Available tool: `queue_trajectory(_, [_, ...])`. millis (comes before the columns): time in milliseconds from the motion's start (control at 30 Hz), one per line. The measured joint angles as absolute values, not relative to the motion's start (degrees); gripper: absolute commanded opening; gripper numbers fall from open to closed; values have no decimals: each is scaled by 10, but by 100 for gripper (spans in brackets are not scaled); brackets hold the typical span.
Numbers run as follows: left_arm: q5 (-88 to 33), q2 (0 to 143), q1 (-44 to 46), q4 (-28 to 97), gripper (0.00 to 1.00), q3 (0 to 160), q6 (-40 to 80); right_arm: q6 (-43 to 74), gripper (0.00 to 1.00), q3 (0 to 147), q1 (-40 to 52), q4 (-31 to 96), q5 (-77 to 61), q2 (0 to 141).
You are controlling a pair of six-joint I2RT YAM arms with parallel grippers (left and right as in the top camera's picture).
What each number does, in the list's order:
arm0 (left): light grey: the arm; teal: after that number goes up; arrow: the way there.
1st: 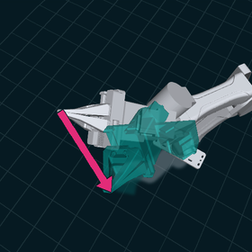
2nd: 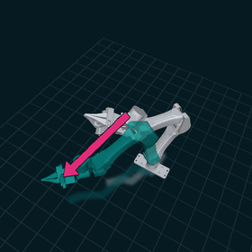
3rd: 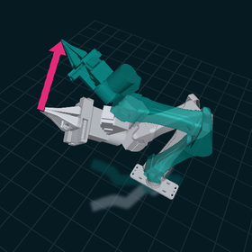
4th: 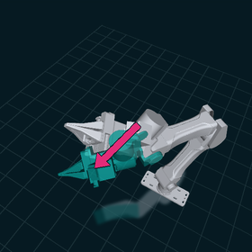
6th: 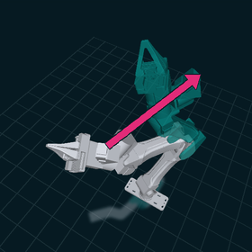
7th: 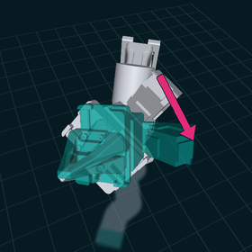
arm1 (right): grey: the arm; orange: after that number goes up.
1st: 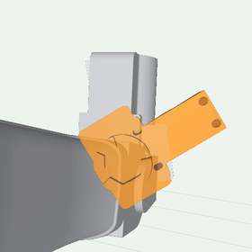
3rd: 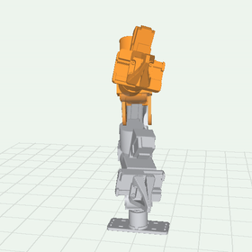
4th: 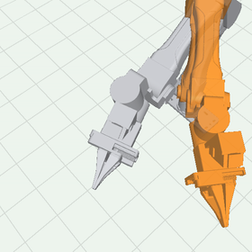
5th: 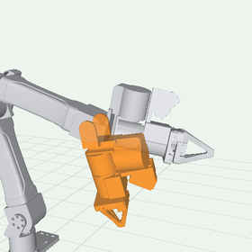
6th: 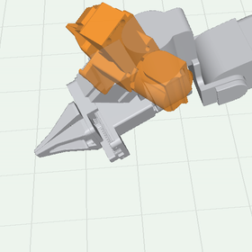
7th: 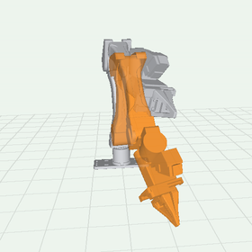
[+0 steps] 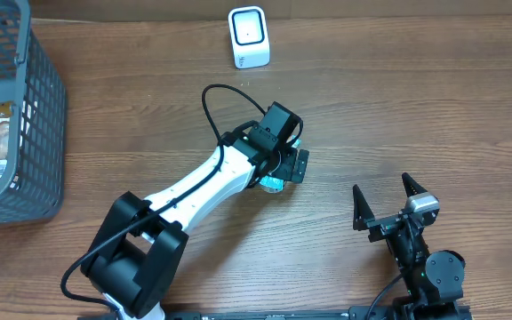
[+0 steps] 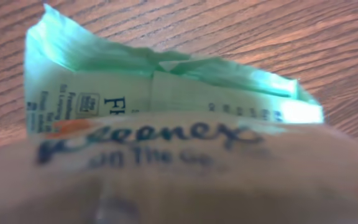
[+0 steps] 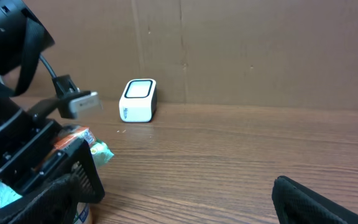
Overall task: Scan the item barcode
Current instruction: 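Lower the tissue pack onto the table and open the left gripper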
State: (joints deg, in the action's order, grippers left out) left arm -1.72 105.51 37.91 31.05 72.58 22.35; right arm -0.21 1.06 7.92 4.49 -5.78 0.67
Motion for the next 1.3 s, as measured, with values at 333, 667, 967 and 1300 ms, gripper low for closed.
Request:
queue_trajectory(333, [-17, 991, 379, 319, 100, 729, 223, -2, 100, 11, 79, 45, -58, 7])
queue_trajectory(667, [-19, 1026, 390, 347, 83, 729, 220, -2, 100, 11, 79, 45, -58, 7])
queue_trajectory(967, [-57, 1056, 390, 347, 68, 729, 213, -2, 100, 11, 79, 45, -58, 7])
queue_trajectory(1300, [-79, 1056, 407, 312, 75, 729, 272, -2, 100, 11, 79, 45, -58, 7])
